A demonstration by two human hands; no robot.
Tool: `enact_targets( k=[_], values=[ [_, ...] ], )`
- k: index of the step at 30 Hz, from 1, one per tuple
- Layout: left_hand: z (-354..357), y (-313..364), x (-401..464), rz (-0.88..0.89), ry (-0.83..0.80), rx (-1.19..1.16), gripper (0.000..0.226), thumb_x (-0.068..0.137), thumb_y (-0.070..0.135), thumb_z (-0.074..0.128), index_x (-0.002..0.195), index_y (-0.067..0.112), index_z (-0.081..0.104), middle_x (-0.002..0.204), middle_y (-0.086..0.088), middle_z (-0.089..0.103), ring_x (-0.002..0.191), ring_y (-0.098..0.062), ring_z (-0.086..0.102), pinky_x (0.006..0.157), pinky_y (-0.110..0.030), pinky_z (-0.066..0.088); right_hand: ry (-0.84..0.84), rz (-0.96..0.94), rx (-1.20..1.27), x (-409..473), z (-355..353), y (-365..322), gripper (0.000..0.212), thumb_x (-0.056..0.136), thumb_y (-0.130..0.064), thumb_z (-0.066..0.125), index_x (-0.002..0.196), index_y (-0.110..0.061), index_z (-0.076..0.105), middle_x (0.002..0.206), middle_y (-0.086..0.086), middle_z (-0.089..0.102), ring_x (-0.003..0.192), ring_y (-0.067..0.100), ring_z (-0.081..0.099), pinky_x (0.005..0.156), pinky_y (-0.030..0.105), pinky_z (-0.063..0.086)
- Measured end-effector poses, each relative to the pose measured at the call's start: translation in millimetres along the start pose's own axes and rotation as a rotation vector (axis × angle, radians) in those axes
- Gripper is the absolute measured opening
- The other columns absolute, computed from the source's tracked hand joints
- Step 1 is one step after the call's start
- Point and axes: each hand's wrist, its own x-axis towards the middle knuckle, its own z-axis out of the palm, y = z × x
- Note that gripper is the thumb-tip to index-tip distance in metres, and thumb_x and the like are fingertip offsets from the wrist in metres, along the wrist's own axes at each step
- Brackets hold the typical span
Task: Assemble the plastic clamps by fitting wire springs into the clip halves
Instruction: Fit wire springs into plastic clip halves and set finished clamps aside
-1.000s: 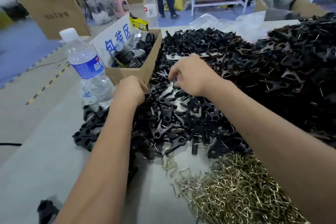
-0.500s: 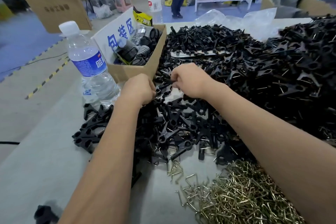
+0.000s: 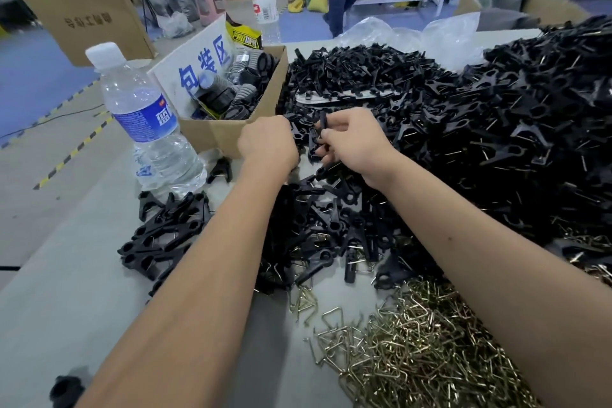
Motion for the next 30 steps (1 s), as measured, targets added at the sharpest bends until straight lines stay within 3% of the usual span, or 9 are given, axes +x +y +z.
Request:
enact_targets(
  k=[4,7,11,14,16,18,21,25,30],
  values=[
    [6,7,-6,-0.011,-0.017,-0.12,0.019,0.086,0.002,0.074,0.102,0.013,0.074,0.103,-0.013,0.069,0.094,-0.034,0.066,0.082,-0.039,0.057,-0.016,0.032,0.134,-14,-8,-3,0.028,0.102,0.005,0.05,0.088,-0.012,0.068,0.09,0.012,0.067,0.067,0.017,0.069,0.058,0.027,0.06],
    [5,12,-11,0.004,-0.003,-0.103,0.014,0.085,-0.001,0.071,0.096,0.008,0.072,0.088,-0.012,0.062,0.082,-0.031,0.059,0.075,-0.035,0.051,-0.017,0.02,0.175,-25,-16,-2,0.028,0.102,0.003,0.053,0.09,-0.016,0.07,0.087,0.006,0.071,0.069,0.012,0.069,0.056,0.022,0.055],
    [-3,11,-19,-0.062,0.086,-0.255,0.02,0.083,0.001,0.079,0.1,0.008,0.074,0.11,-0.012,0.067,0.089,-0.026,0.064,0.075,-0.029,0.048,0.026,-0.02,0.211,-46,-33,3,0.022,0.1,0.002,0.06,0.098,-0.016,0.073,0.088,0.006,0.079,0.073,0.006,0.073,0.064,0.02,0.056],
    [-7,18,-42,0.013,0.141,-0.719,0.011,0.082,0.013,0.086,0.091,0.012,0.08,0.094,-0.002,0.076,0.081,-0.018,0.067,0.075,-0.027,0.05,0.059,-0.067,0.239,-67,-49,13,0.02,0.098,0.001,0.064,0.103,-0.014,0.076,0.087,0.004,0.081,0.077,0.009,0.075,0.067,0.02,0.056],
    [-4,28,-68,0.081,-0.081,-1.198,0.01,0.088,0.007,0.08,0.095,0.014,0.08,0.091,-0.006,0.079,0.081,-0.016,0.073,0.077,-0.03,0.058,0.094,-0.112,0.22,-82,-58,22,0.021,0.097,0.0,0.067,0.103,-0.017,0.079,0.089,0.003,0.081,0.083,0.013,0.076,0.072,0.025,0.06],
    [7,36,-90,0.145,-0.241,-1.422,0.019,0.093,0.0,0.072,0.105,0.013,0.079,0.094,-0.009,0.08,0.081,-0.012,0.074,0.075,-0.025,0.059,0.146,-0.147,0.205,-96,-67,32,0.021,0.096,-0.002,0.069,0.105,-0.018,0.08,0.094,0.001,0.081,0.088,0.012,0.076,0.079,0.029,0.062],
    [20,43,-109,0.186,-0.33,-1.501,0.024,0.098,-0.003,0.064,0.116,0.007,0.076,0.1,-0.009,0.08,0.089,-0.012,0.075,0.077,-0.022,0.06,0.238,-0.19,0.183,-114,-74,45,0.021,0.094,-0.007,0.073,0.111,-0.018,0.079,0.1,-0.004,0.08,0.096,0.013,0.076,0.084,0.029,0.061],
    [24,44,-116,0.221,-0.382,-1.505,0.025,0.099,-0.006,0.061,0.116,0.007,0.075,0.097,-0.005,0.079,0.091,-0.011,0.075,0.078,-0.023,0.06,0.28,-0.237,0.2,-126,-75,52,0.022,0.093,-0.009,0.076,0.111,-0.021,0.077,0.099,-0.006,0.08,0.094,0.012,0.077,0.082,0.025,0.061],
    [26,42,-118,0.235,-0.399,-1.47,0.024,0.096,-0.006,0.065,0.113,0.006,0.077,0.09,-0.008,0.077,0.081,-0.008,0.072,0.076,-0.023,0.06,0.281,-0.234,0.188,-127,-74,54,0.024,0.092,-0.006,0.077,0.106,-0.026,0.077,0.097,-0.009,0.08,0.092,0.01,0.077,0.078,0.021,0.059]
  ],
)
